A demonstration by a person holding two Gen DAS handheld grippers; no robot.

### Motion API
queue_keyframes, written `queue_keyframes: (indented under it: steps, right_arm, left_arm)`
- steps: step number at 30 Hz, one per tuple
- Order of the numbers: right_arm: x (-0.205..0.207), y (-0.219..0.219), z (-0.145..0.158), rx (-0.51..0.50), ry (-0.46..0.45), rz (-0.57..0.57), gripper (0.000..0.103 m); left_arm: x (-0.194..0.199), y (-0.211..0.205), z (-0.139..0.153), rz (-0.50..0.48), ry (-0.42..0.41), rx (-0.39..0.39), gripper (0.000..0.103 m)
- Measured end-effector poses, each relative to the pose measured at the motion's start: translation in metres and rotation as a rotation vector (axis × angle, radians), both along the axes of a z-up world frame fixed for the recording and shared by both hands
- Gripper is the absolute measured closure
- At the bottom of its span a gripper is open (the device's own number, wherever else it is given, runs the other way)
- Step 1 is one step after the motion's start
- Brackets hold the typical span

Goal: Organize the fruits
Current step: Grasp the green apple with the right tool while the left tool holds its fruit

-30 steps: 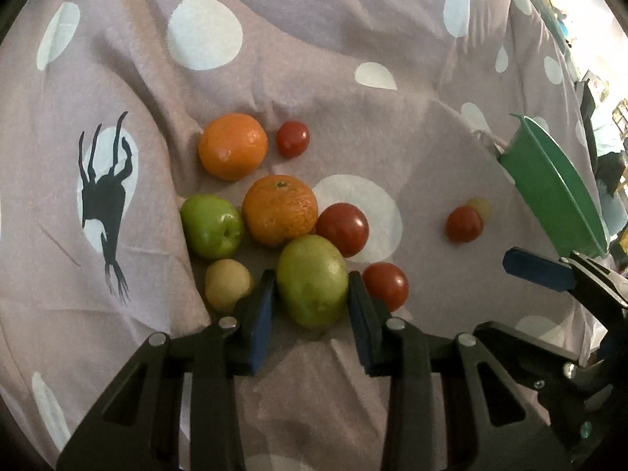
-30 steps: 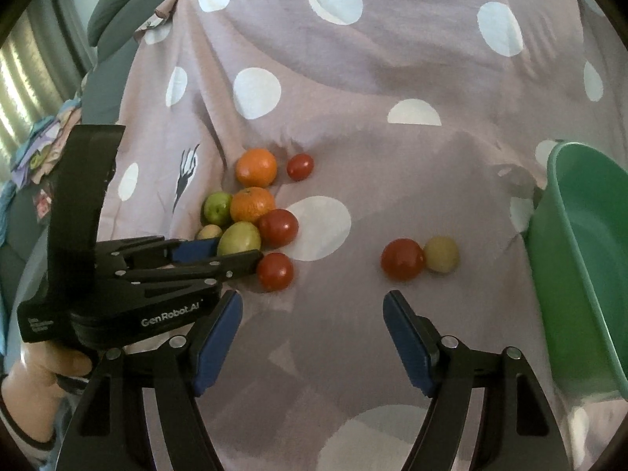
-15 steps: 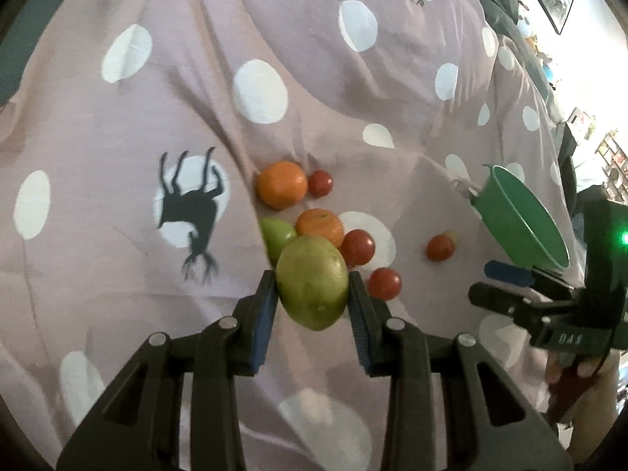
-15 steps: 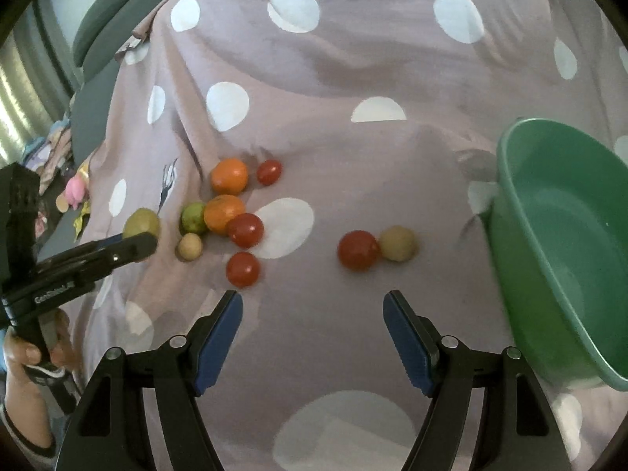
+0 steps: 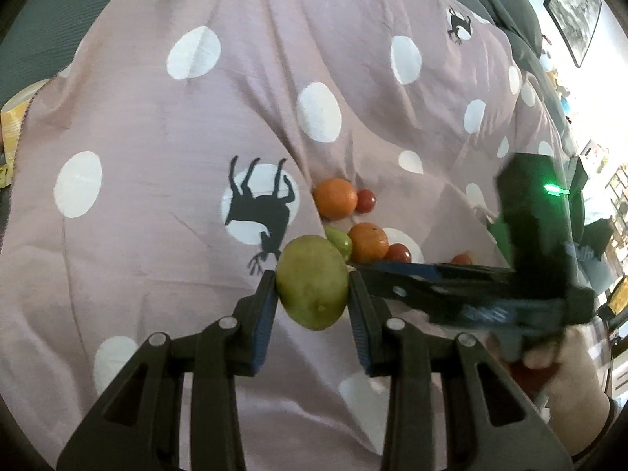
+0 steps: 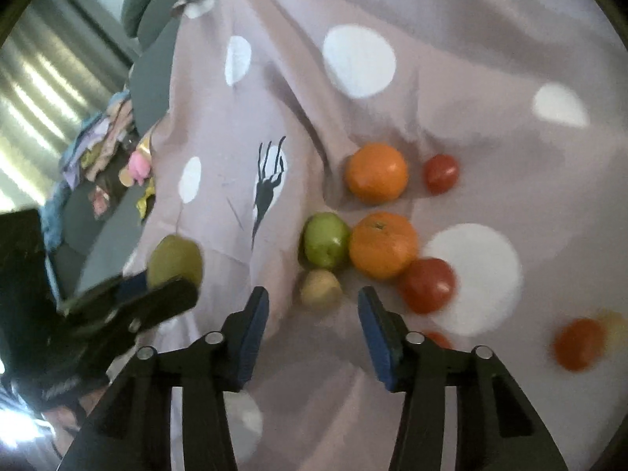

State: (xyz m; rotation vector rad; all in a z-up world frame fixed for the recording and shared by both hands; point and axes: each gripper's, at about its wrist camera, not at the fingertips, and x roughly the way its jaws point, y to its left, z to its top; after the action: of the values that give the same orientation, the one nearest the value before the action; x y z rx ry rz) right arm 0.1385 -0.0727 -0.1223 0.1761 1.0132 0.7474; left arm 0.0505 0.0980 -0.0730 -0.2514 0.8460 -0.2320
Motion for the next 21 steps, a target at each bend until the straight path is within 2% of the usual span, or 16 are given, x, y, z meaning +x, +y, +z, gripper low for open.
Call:
queue_keyframes:
  steps: [2, 5, 8, 12, 15, 17, 19, 20, 21]
  right_arm:
    - [0.011, 0.007, -0.007, -0.04, 0.009, -0.024, 0.065]
    - [0.018, 0.01, -0.005, -0.053, -0.005, -0.041, 0.065]
    - [0.029, 0.018, -0.005, -0.081, 0.026, -0.036, 0.065]
    - [0.031, 0.039, -0.002, -0.193, -0.046, -0.005, 0.066]
    - [0.032, 0.039, -0.002, -0.221, -0.064, -0.001, 0.068]
    - [0.03, 0.036, 0.0, -0.199, -0.067, -0.011, 0.068]
    - [0.028, 0.024, 0.004, -0.16, -0.057, -0.04, 0.075]
    - [0.025, 0.017, 0.008, -0.139, -0.059, -0.055, 0.09]
    - [0.02, 0.009, 0.014, -0.125, -0.071, -0.071, 0.092]
  left_arm:
    - [0.0, 0.001, 0.0, -0.004, -0.001, 0.003, 0.068]
    - [0.001, 0.001, 0.0, -0.016, 0.0, -0.001, 0.068]
    - [0.002, -0.001, 0.001, -0.025, -0.002, 0.003, 0.068]
    - [0.002, -0.002, 0.0, -0.021, -0.002, 0.007, 0.068]
    - [0.003, -0.005, 0.003, -0.019, 0.005, 0.018, 0.068]
    - [0.001, -0.008, 0.007, -0.016, 0.003, 0.023, 0.068]
    - [-0.003, -0.01, 0.012, -0.019, -0.007, 0.026, 0.068]
    - [-0.005, -0.012, 0.014, -0.022, -0.011, 0.028, 0.068]
    - [-0.008, -0.015, 0.017, -0.028, -0.015, 0.031, 0.068]
